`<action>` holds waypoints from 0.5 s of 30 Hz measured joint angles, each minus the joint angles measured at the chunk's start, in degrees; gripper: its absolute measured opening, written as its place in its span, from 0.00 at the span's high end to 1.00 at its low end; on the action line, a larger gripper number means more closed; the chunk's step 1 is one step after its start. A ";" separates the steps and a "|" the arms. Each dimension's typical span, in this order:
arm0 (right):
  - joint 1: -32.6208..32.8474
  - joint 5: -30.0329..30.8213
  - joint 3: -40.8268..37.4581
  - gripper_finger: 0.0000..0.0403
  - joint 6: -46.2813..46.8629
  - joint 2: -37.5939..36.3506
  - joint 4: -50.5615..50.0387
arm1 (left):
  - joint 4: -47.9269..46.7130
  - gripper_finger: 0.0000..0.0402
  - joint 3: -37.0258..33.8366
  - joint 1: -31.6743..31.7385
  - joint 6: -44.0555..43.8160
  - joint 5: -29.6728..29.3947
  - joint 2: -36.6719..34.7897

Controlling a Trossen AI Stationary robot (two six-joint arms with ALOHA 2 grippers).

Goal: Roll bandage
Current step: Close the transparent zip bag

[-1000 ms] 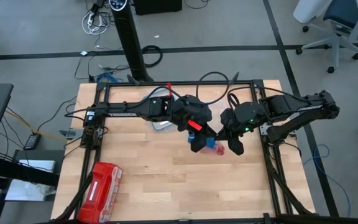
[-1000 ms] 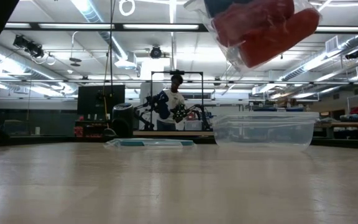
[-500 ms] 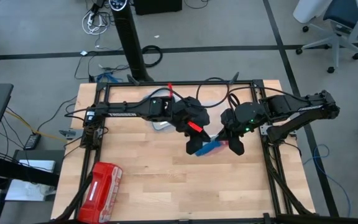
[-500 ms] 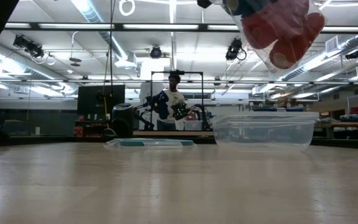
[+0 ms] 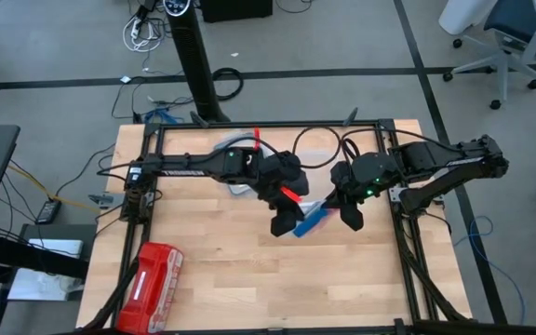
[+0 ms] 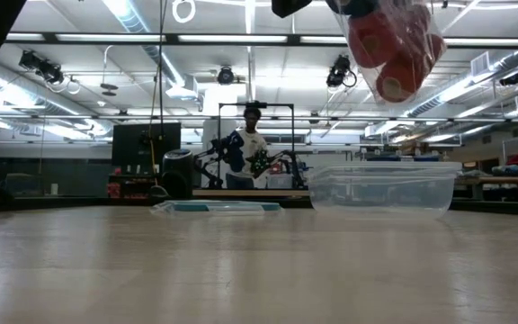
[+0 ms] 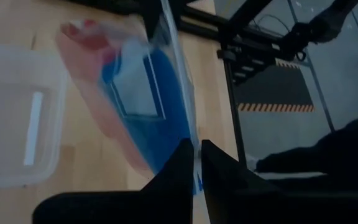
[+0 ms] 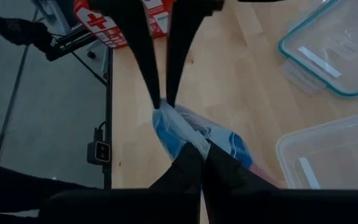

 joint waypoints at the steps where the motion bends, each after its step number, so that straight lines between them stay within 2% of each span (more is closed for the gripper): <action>1: 0.00 0.04 0.00 1.00 0.02 0.00 0.00 | -0.54 0.96 0.00 -0.15 0.00 0.29 0.00; 15: 0.00 0.41 0.02 1.00 0.37 -0.02 0.61 | -5.09 0.96 -0.04 -1.21 0.00 2.54 0.02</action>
